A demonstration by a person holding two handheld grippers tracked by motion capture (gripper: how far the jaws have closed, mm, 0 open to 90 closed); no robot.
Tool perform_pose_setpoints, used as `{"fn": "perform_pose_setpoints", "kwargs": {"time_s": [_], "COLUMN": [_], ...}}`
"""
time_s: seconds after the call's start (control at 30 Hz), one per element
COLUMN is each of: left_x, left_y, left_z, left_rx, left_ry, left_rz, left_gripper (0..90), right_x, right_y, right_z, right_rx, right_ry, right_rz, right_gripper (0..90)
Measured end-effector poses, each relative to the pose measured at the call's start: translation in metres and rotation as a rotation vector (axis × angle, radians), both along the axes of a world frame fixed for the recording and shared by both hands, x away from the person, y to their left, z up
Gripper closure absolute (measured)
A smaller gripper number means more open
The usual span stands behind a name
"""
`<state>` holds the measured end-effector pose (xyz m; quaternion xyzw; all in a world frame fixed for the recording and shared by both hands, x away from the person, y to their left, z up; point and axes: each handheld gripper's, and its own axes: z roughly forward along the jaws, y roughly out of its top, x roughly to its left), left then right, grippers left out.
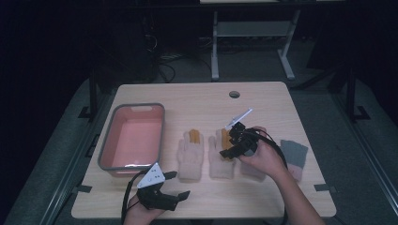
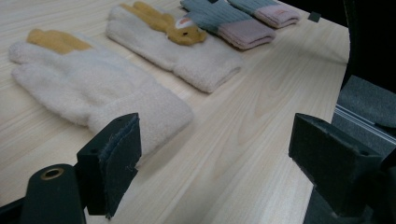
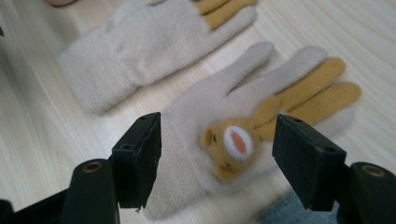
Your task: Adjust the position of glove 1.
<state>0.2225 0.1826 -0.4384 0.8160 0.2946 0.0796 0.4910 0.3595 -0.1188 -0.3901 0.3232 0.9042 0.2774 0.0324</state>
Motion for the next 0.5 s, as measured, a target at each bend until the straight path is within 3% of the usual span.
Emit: {"fn": "perform_pose_setpoints", "kwargs": {"time_s": [0.5], "left_x": [0.000], "left_y": [-0.003], "left_z": [-0.001], "left_rx": [0.000], "left_ry": [-0.007], "left_rz": [-0.003], "left_gripper": [17.0], "right_x": [0.010], "right_y": [0.011], "right_z": [-0.024], "right_rx": [-0.103], "right_ry": [0.053], "right_rz": [0.018], "right_gripper": [37.3]}}
